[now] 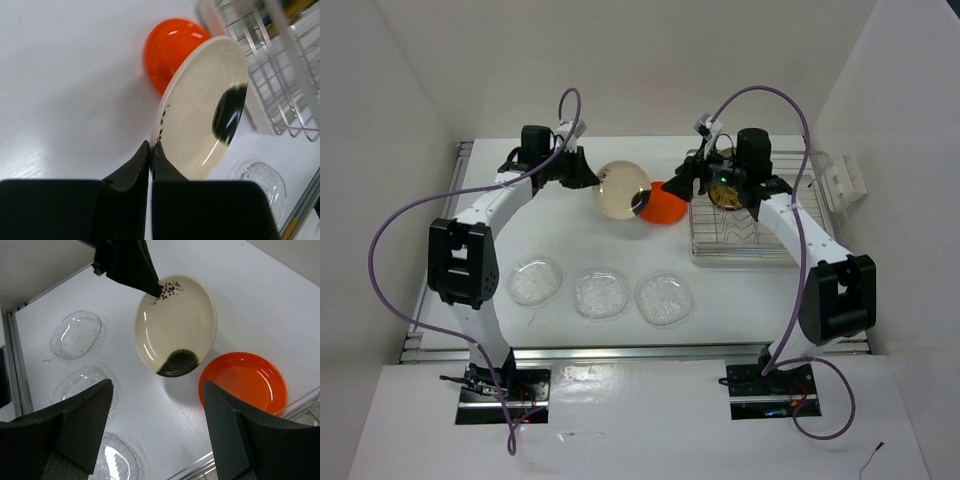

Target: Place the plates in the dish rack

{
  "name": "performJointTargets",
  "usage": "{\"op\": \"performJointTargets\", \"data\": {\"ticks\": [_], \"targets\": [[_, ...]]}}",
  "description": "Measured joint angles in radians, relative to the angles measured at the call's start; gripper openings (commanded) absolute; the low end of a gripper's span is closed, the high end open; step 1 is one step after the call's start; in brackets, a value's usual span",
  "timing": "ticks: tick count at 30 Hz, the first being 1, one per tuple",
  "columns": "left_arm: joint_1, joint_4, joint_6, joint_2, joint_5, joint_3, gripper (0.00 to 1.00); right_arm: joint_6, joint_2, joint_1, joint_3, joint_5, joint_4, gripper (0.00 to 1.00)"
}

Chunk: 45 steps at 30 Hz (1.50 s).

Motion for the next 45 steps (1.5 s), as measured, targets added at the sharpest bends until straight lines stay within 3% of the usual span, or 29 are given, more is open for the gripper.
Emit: {"op": "performJointTargets", "data": {"ticks": [9,17,18,20,22,25,27,28,29,32,37,45], "targets": [[-0.010,-0.022,0.078,-0.132,0.124,0.005,0.00,0.033,0.164,0.061,0.147,0.006,0.000,0.80],[-0.011,0.016,0.071,-0.229,0.163,-0.074,0.00,0.045,0.211,0.081,0.164,-0.001,-0.006,0.76],[-0.011,0.032,0.070,-0.245,0.164,-0.090,0.00,0.045,0.216,0.084,0.169,-0.003,-0.008,0.72],[-0.011,0.047,0.065,-0.275,0.170,-0.114,0.00,0.043,0.228,0.088,0.176,-0.017,-0.010,0.44],[-0.011,0.064,0.052,-0.290,0.172,-0.124,0.00,0.045,0.243,0.093,0.195,-0.047,-0.027,0.04],[-0.011,0.081,0.048,-0.301,0.184,-0.135,0.01,0.046,0.269,0.102,0.256,-0.013,-0.082,0.00],[-0.011,0.090,0.045,-0.303,0.182,-0.139,0.17,0.025,0.278,0.106,0.286,0.002,-0.128,0.00],[-0.010,0.092,0.045,-0.303,0.180,-0.142,0.31,0.010,0.278,0.110,0.300,0.013,-0.151,0.00],[-0.010,0.091,0.047,-0.303,0.181,-0.143,0.55,-0.013,0.276,0.113,0.311,0.029,-0.173,0.00],[-0.011,0.086,0.050,-0.303,0.177,-0.143,0.82,-0.088,0.257,0.125,0.317,0.105,-0.214,0.00],[0.004,0.081,0.047,-0.303,0.150,-0.142,1.00,-0.229,0.106,0.097,0.212,0.250,-0.216,0.00],[0.061,0.108,0.037,-0.224,0.084,-0.050,1.00,-0.589,-0.224,-0.045,0.091,0.418,-0.142,0.00]]}}
